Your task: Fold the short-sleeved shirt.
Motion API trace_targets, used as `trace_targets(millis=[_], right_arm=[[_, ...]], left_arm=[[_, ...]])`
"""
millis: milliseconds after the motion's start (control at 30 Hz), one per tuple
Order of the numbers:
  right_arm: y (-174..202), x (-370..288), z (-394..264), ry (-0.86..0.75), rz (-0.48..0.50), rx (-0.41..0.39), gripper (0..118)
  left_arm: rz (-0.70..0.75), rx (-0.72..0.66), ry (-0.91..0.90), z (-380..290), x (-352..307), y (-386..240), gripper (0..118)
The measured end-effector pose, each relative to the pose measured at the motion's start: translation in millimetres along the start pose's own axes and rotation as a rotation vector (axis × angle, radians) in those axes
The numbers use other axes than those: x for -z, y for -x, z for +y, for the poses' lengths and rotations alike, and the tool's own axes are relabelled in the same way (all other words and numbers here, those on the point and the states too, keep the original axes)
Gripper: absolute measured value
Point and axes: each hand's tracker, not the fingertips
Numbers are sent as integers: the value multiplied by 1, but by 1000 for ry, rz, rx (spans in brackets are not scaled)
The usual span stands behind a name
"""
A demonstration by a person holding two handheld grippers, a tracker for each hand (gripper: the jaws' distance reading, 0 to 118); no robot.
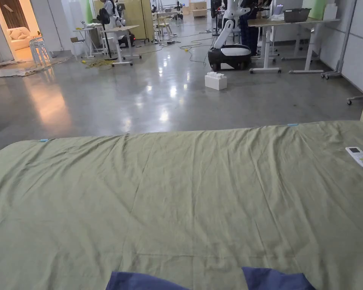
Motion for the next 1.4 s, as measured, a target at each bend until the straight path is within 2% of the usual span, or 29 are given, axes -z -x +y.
trace_targets(millis=[100, 200, 300, 433, 467, 500, 533, 567, 600, 700, 767, 867, 1133, 1400], right_arm=[[13, 6, 10, -39, 61, -28, 2], [27, 13, 30, -100, 135, -25, 2], [40, 12, 55, -199, 193, -20, 2], [60, 1, 91, -353, 227, -88, 2], [63, -3, 98, -383, 236, -95, 2], [66, -6, 104, -409, 251, -98, 2], [69, -9, 109, -420, 265, -97, 2], [72, -13, 114, -427, 271, -95, 2], [74, -16, 116, -439, 279, -95, 2], [80, -25, 119, -445, 298, -92, 2], [82, -32, 117, -442, 284, -113, 2], [82, -39, 114, -488, 260, -172, 2], [73, -41, 113, -456, 264, -102, 2], [73, -36, 109, -419, 249, -99, 2]], left_arm=[[77, -8, -142, 1, -80, 16, 79], [263, 25, -318, 0, -175, 18, 79], [513, 79, -462, -4, -268, 3, 79], [859, 177, -609, -23, -353, -30, 77], [916, 162, -653, -28, -363, -37, 72], [965, 152, -696, -35, -375, -44, 60], [1000, 156, -764, -43, -384, -51, 37], [1041, 157, -806, -50, -392, -58, 21], [1070, 138, -800, -54, -395, -61, 18], [1034, 72, -765, -68, -408, -67, 17], [1012, 44, -740, -77, -406, -72, 4], [1006, -5, -687, -88, -404, -74, 3], [962, -1, -746, -82, -403, -73, 3], [925, 15, -739, -77, -399, -74, 3]])
